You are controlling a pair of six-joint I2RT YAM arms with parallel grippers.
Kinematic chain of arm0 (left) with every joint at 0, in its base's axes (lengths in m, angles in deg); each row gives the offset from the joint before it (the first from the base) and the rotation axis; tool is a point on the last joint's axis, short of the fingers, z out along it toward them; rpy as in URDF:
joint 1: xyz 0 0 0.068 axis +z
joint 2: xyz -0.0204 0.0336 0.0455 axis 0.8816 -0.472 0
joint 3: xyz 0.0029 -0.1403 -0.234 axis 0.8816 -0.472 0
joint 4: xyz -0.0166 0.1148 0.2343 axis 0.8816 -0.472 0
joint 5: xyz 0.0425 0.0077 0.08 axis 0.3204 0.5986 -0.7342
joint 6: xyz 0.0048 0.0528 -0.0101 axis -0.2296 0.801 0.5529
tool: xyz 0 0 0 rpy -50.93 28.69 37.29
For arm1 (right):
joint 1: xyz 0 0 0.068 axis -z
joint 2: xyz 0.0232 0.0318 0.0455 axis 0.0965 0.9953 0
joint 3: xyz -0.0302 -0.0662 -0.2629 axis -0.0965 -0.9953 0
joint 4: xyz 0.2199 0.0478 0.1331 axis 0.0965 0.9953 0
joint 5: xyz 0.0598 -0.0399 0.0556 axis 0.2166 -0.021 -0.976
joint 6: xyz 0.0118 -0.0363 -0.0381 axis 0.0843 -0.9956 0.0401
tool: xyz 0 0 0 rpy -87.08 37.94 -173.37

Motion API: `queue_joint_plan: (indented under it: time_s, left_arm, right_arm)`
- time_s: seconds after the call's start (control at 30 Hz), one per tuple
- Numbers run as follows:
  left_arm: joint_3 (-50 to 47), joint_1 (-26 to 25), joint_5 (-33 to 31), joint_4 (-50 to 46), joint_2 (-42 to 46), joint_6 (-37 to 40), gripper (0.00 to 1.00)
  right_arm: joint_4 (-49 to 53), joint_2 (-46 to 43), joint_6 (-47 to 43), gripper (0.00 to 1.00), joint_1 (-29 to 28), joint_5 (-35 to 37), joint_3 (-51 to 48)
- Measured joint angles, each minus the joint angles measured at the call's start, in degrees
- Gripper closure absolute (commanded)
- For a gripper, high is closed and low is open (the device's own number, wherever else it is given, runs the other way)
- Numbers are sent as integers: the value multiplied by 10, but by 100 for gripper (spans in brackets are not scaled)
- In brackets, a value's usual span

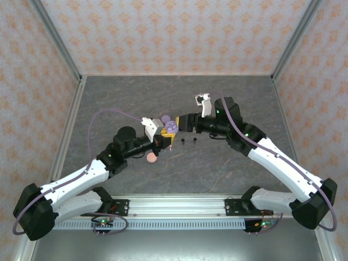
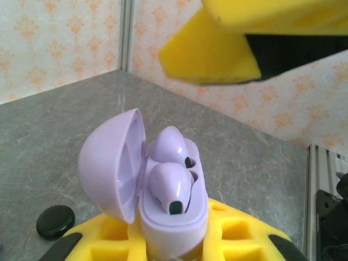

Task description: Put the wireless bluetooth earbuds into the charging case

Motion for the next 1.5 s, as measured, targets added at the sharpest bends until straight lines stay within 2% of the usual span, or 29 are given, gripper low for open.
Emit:
queue_joint_plan:
  time_s: [0.13, 0.33, 0.7, 1.13, 1.3, 1.5]
  left_arm:
    - [0, 0, 11, 3, 0, 0, 95]
    - [0, 0, 15, 3, 0, 0, 95]
    - [0, 0, 18, 15, 2, 0, 95]
    - [0, -7, 38, 19, -11, 0, 95]
    - [0, -7, 26, 9, -13, -1, 96]
    - [37, 6, 10, -41, -47, -6, 100]
  right_arm:
    - [-36, 28, 17, 38, 1, -71, -19]
    - [-76, 65, 37, 38, 1, -128, -19]
    - [-91, 56, 26, 39, 3, -142, -19]
    - [-122, -30, 0, 38, 2, -142, -57]
    - [-76, -32, -24, 37, 2, -93, -54]
    - [22, -43, -34, 26, 20, 61, -41]
